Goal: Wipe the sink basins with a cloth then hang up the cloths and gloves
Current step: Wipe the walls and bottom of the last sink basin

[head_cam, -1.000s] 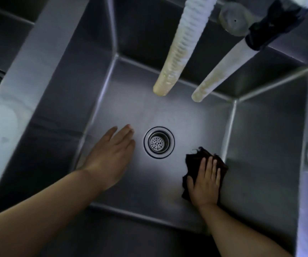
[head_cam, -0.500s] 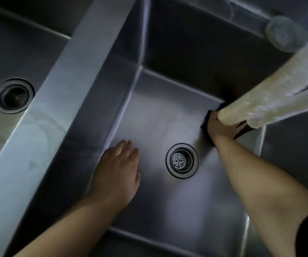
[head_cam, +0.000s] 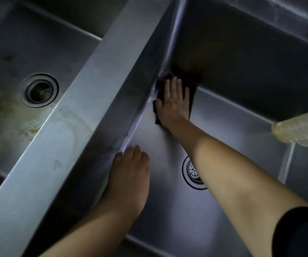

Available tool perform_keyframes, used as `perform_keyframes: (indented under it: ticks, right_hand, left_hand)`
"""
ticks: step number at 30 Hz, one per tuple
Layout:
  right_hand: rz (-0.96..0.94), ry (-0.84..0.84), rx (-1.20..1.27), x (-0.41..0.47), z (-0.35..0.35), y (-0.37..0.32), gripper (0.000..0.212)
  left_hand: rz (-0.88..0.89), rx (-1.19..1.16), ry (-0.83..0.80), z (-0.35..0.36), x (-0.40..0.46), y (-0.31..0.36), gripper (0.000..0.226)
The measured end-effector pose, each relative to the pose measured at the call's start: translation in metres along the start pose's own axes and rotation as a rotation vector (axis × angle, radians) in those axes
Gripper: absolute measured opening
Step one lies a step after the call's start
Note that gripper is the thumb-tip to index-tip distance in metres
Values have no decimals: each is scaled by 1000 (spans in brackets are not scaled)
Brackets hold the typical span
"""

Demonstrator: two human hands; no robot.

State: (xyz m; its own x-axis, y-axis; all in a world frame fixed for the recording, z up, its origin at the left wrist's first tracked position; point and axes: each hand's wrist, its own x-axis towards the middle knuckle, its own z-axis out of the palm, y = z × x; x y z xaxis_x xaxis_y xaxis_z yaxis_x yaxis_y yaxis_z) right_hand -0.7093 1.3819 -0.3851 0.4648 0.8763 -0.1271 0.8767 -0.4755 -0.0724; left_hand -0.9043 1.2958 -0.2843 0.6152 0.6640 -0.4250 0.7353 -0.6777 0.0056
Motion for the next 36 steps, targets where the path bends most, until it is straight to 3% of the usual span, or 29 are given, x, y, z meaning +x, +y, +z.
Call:
perform_keyframes:
  ticks: [4, 10, 13, 17, 19, 20, 23, 25, 30, 33, 36]
  right_hand:
    - [-219, -5, 73, -25, 3, -4, 64]
    - [-505, -16, 331, -129, 3, -9, 59]
    - [-458, -207, 433, -194, -4, -5, 46]
    - [-280, -518, 661, -259, -44, -8, 29]
    - [-205, -732, 691, -278, -72, -3, 17]
    - [-124, -748, 668, -288, -79, 1, 13]
    - [80, -689, 653, -308, -114, 18, 16]
    - [168, -594, 680, -320, -133, 28, 28]
    - [491, -368, 841, -339, -180, 14, 48]
    - [483, -269, 879, -339, -209, -25, 52]
    - [443, -175, 892, -333, -236, -75, 49]
  left_hand:
    - [6, 46, -11, -10, -6, -4, 47]
    - [44, 79, -92, -53, -27, -8, 19]
    - [101, 65, 32, -82, -54, -8, 20]
    - [100, 29, 45, -97, -94, -8, 18]
    - [112, 67, 28, -100, -115, -12, 20]
    - [115, 46, 51, -105, -126, -13, 17]
    - [157, 17, 76, -128, -157, -16, 31]
    - [132, 22, 149, -136, -172, -21, 37]
    - [128, -24, 229, -146, -203, -41, 31]
    - [92, -89, 235, -150, -219, -77, 5]
    - [71, -106, 259, -150, -237, -132, 21]
